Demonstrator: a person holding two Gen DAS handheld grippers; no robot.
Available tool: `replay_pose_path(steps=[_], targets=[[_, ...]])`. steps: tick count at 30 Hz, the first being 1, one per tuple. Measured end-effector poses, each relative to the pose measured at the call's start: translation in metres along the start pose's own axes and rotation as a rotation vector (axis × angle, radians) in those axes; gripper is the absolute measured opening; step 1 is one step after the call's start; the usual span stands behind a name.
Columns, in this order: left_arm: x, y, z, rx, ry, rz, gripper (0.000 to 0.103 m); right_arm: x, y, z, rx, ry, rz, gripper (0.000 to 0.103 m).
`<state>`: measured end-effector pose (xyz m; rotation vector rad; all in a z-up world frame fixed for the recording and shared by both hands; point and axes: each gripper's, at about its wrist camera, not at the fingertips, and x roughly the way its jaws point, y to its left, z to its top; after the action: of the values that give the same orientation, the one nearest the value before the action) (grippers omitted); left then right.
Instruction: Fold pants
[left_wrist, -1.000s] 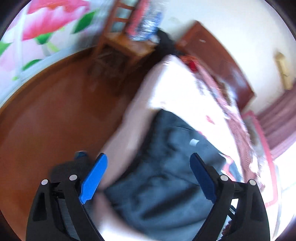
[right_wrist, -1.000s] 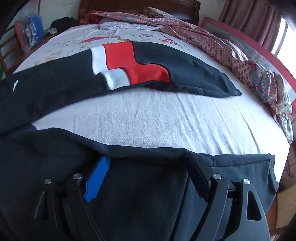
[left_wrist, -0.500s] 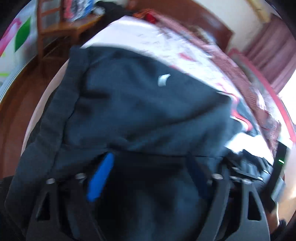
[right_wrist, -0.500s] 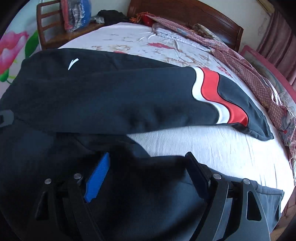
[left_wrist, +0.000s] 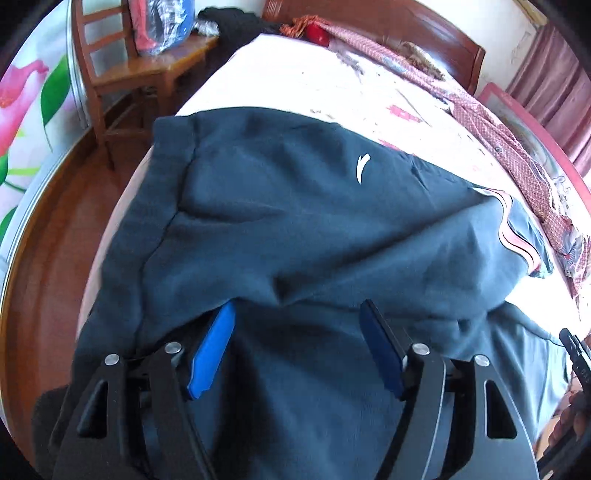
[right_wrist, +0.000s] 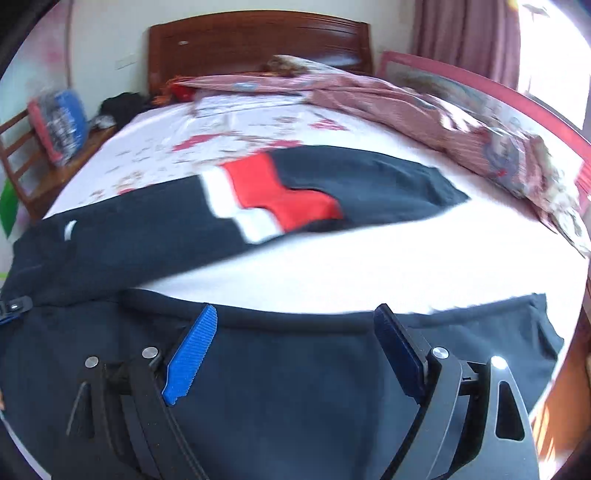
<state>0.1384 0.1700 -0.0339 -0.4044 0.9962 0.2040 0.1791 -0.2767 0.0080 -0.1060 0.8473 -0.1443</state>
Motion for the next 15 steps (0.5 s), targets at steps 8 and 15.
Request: replay_pose_path(steps=[8, 15], targets=[[-0.05, 0.032, -0.02, -0.053, -0.018, -0.024, 0.09, 0.06, -0.138, -0.054, 0.11, 0.1, -0.197, 0.091], [-0.081, 0.087, -0.004, 0.004, -0.065, 0.039, 0.097, 0.003, -0.051, -0.03, 0.066, -0.04, 0.032, 0.095]])
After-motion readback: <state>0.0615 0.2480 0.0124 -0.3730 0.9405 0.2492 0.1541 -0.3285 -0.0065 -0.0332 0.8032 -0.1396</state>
